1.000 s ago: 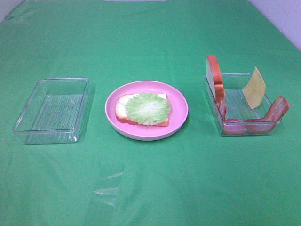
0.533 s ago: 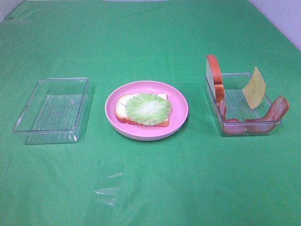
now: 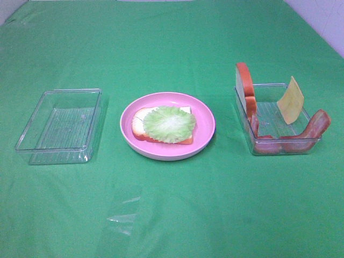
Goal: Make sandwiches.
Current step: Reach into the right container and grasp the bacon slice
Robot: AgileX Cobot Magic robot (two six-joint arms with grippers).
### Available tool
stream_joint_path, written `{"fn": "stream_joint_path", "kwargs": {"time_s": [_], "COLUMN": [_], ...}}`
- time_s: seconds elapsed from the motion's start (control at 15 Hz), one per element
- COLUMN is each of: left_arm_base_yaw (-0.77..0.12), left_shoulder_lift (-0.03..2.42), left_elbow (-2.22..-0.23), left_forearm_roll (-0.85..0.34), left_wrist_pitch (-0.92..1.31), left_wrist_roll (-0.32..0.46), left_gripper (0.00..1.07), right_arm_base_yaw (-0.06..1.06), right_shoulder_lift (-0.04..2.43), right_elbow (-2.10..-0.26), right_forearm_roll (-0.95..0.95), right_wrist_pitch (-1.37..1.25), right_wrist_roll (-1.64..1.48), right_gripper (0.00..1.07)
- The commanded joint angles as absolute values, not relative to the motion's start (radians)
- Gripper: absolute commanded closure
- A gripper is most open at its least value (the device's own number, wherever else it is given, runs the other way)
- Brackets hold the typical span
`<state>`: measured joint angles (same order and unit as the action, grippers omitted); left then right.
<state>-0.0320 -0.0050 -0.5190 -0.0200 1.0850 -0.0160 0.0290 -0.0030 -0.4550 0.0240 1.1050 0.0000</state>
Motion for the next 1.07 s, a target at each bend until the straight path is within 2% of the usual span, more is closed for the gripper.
{"fn": "stream_joint_path", "kwargs": {"time_s": [0.07, 0.67, 0.87, 1.07], "left_arm_base_yaw": [-0.03, -0.03, -0.03, -0.03], "left_shoulder_lift": [-0.021, -0.021, -0.021, -0.021], "left_elbow": [-0.518, -0.518, -0.518, -0.518], "left_forearm_roll": [-0.016, -0.016, -0.016, -0.016], "left_wrist_pitch": [1.074, 1.074, 1.074, 1.074], "left_wrist_roll": [-0.02, -0.02, -0.02, -0.02], "left_gripper": [0.04, 0.04, 0.04, 0.04], "right_arm_base_yaw": [0.025, 0.027, 0.026, 0.026], "right_shoulder_lift": [-0.011, 0.449, 0.767, 0.954], "right_elbow": [-0.459, -0.48, -0.497, -0.599], "right_forearm_roll": [0.009, 0.0, 0.013, 0.015], "right_wrist_pitch": [1.098, 0.877, 0.826, 0.832], "right_wrist_roll": [0.0, 0.078, 0.084, 0.09], "right_gripper": [0.13, 0.13, 0.13, 0.13]}}
